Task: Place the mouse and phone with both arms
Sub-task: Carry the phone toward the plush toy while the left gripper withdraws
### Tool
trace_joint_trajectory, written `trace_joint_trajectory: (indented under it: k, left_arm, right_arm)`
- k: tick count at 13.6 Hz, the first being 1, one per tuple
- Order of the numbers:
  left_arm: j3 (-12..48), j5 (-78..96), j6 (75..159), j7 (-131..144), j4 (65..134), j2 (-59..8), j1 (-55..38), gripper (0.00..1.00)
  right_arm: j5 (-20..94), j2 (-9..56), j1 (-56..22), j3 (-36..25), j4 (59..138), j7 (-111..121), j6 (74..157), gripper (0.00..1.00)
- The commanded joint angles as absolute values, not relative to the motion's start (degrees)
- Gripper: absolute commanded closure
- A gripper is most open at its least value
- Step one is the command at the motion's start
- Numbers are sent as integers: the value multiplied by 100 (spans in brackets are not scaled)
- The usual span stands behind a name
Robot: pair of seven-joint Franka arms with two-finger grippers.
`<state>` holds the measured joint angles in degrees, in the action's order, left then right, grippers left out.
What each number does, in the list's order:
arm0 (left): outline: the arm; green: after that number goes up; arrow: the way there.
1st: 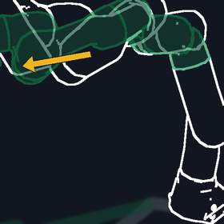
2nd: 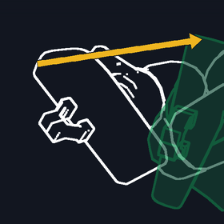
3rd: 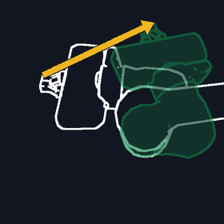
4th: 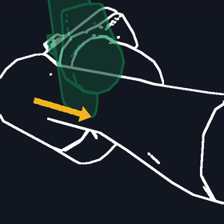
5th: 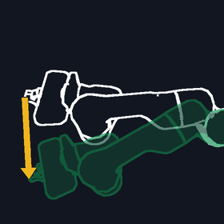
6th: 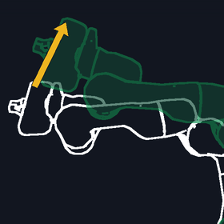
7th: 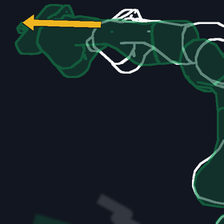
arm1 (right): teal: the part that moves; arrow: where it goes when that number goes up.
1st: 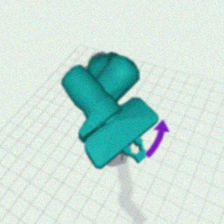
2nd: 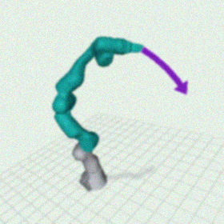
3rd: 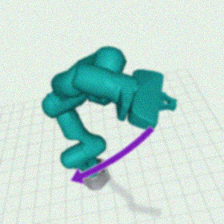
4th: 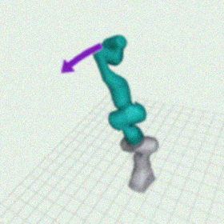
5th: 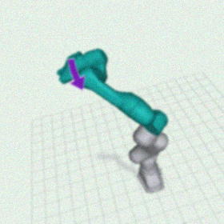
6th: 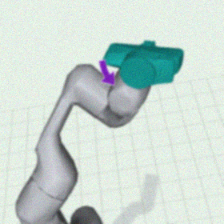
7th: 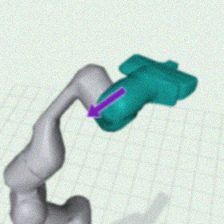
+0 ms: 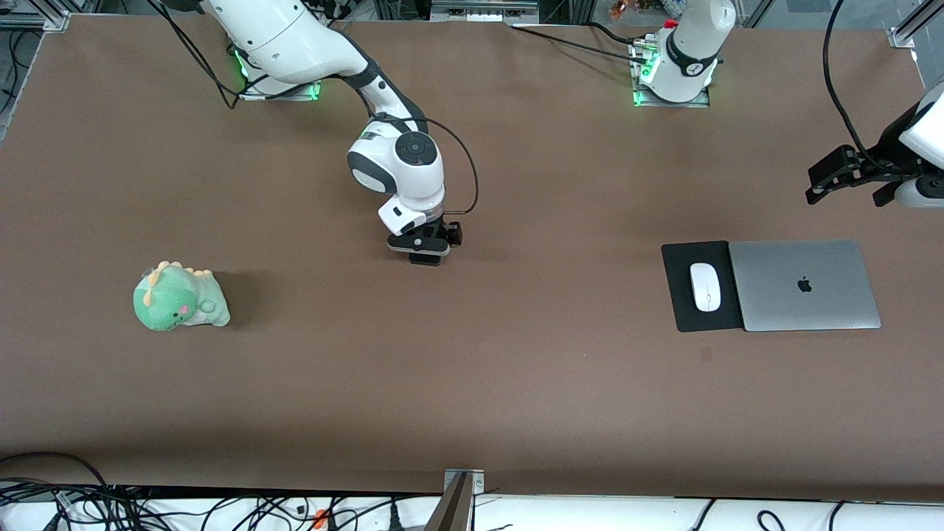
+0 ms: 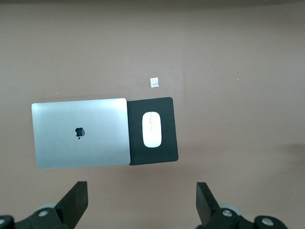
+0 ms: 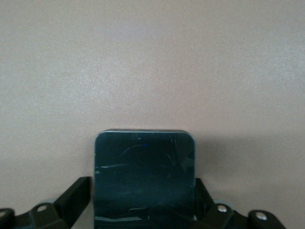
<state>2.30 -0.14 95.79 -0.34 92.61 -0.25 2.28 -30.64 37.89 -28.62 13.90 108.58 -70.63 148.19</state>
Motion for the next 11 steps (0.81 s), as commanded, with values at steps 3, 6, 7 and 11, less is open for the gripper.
trace_joint_trajectory:
  k: [3, 6, 7, 11]
  left_arm:
    - [237, 238, 9431, -167, 8833, -316, 308, 0]
    - [202, 237, 9413, -167, 8833, -316, 325, 0]
    - [202, 237, 9413, -167, 8833, -316, 325, 0]
    - [202, 246, 9422, -176, 8833, -316, 325, 0]
  right_arm:
    - [-3208, 3832, -2865, 1283, 10846, -6988, 14871, 100]
    - [-3138, 3683, -2717, 1292, 10662, -6489, 14285, 100]
    - [-3112, 3596, -2629, 1301, 10565, -6173, 13952, 100]
    - [-2446, 3174, -2023, 1310, 10547, -4558, 13563, 100]
